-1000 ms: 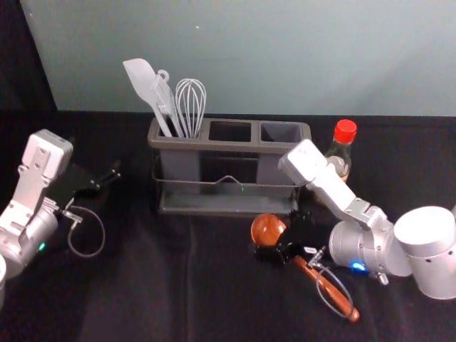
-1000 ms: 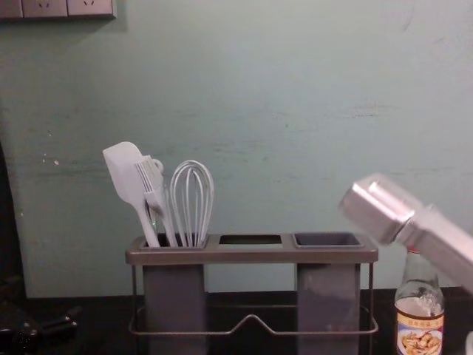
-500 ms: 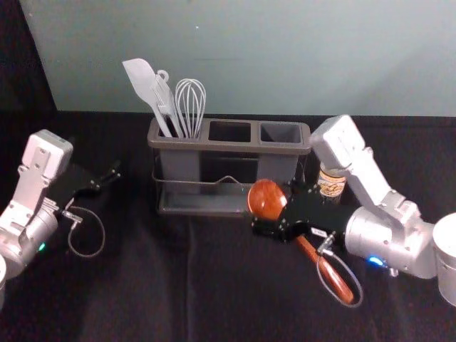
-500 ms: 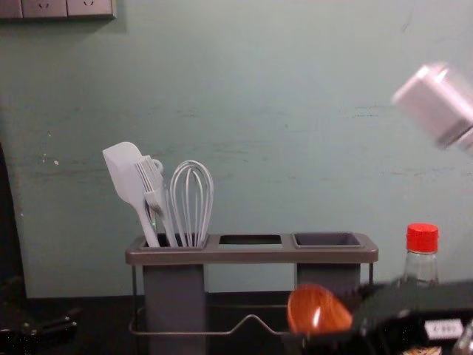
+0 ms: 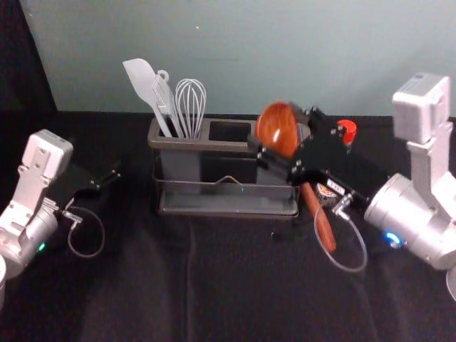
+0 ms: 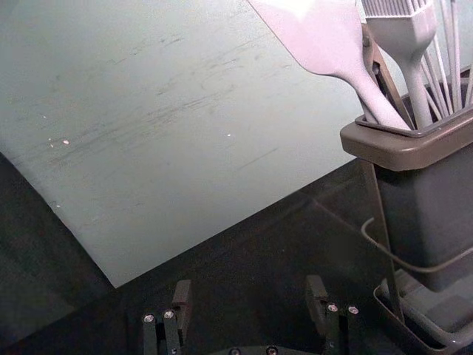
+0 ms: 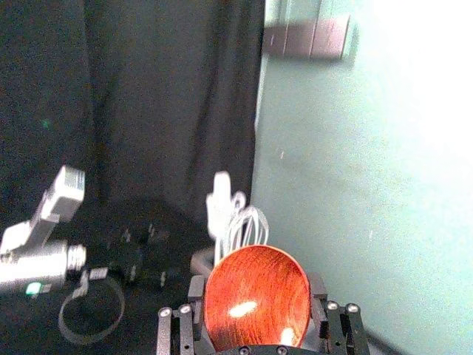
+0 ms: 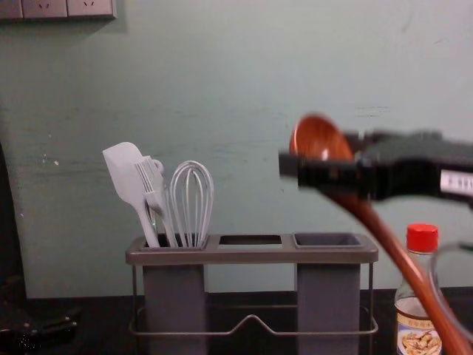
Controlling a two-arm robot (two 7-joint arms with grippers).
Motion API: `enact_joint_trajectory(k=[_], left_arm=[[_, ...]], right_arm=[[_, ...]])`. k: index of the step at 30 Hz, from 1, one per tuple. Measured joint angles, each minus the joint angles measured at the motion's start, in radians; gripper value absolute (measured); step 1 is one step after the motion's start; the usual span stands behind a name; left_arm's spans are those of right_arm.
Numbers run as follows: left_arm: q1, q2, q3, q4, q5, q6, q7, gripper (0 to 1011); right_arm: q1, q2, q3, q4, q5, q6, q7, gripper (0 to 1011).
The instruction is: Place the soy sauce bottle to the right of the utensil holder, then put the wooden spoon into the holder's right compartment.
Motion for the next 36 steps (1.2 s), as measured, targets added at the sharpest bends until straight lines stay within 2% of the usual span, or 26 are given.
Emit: enact_joint_trajectory(k=[4, 5, 10, 17, 20, 28, 29, 36], left_arm=[[0.0, 0.0, 0.0, 0.0, 0.0, 0.0, 0.0, 1005], [0.0, 0.0, 0.0, 0.0, 0.0, 0.0, 0.0, 1005], [0.0, 0.0, 0.0, 0.0, 0.0, 0.0, 0.0, 1005], [0.0, 0.0, 0.0, 0.0, 0.0, 0.0, 0.0, 1005], [0.0, 0.0, 0.0, 0.0, 0.0, 0.0, 0.0, 1005], [0.0, 0.0, 0.0, 0.0, 0.0, 0.0, 0.0, 1005], [0.0, 0.0, 0.0, 0.0, 0.0, 0.0, 0.0, 1005], [0.0, 0.0, 0.0, 0.0, 0.0, 0.0, 0.0, 1005]], right_arm=[[0.035, -0.021, 0.004, 0.004, 0.002, -0.045, -0.003, 840], [0.035, -0.021, 0.004, 0.004, 0.002, -0.045, -0.003, 840], [0.105, -0.049, -0.005, 0.039, 0.005, -0.061, -0.001, 840], [0.209, -0.095, -0.025, 0.119, -0.007, -0.069, -0.015, 840], [0.266, -0.121, -0.038, 0.176, -0.026, -0.069, -0.025, 840], [0.37, -0.172, -0.066, 0.306, -0.07, -0.061, -0.039, 840], [0.37, -0.172, -0.066, 0.306, -0.07, -0.061, -0.039, 840], [0.447, -0.217, -0.084, 0.431, -0.099, -0.064, -0.038, 840]])
